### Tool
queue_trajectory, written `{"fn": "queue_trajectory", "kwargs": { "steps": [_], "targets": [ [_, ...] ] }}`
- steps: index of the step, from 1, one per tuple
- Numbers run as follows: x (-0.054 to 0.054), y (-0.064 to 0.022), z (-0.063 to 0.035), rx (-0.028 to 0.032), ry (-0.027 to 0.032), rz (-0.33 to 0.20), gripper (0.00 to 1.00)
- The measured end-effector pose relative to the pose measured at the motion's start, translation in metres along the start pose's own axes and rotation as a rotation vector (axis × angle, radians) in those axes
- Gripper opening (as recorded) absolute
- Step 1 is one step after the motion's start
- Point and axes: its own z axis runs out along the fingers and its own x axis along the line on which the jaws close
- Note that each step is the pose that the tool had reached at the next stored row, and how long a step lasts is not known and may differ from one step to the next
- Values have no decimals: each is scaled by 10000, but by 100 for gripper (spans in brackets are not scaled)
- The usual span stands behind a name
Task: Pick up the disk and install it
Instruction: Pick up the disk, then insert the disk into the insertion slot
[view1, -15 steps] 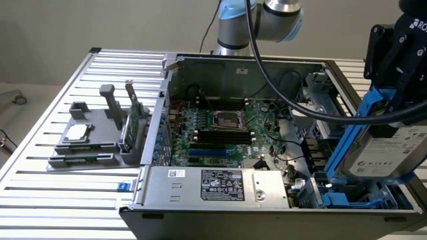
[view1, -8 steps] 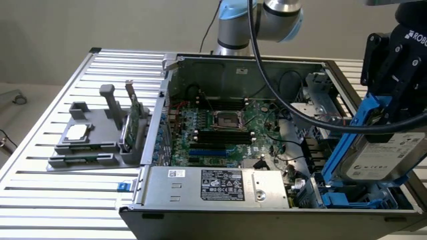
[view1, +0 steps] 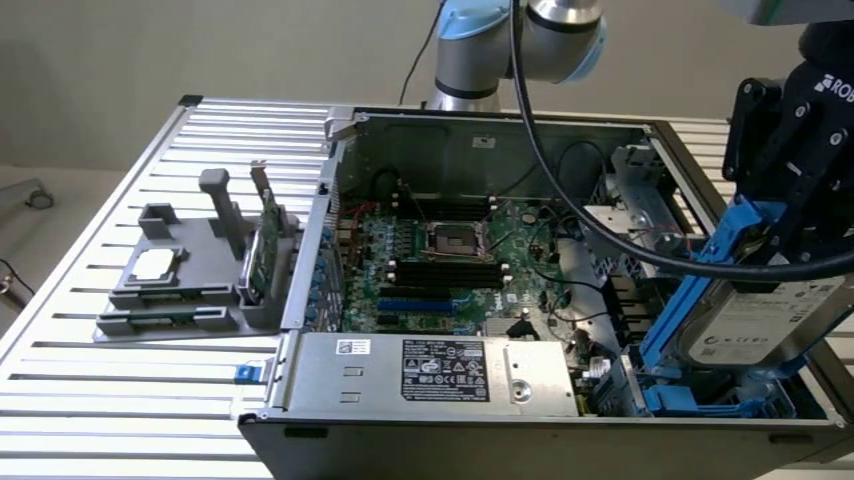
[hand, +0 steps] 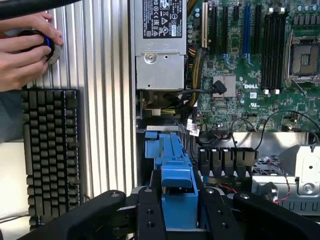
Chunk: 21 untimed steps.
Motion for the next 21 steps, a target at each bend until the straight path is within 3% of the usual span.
{"fn": "queue_trajectory", "kwargs": {
  "steps": [5,21],
  "targets": [
    [-3,-56,16,-247,-20,-33,32],
    [-3,-87,21,-238,-21,-185,32]
  ]
}}
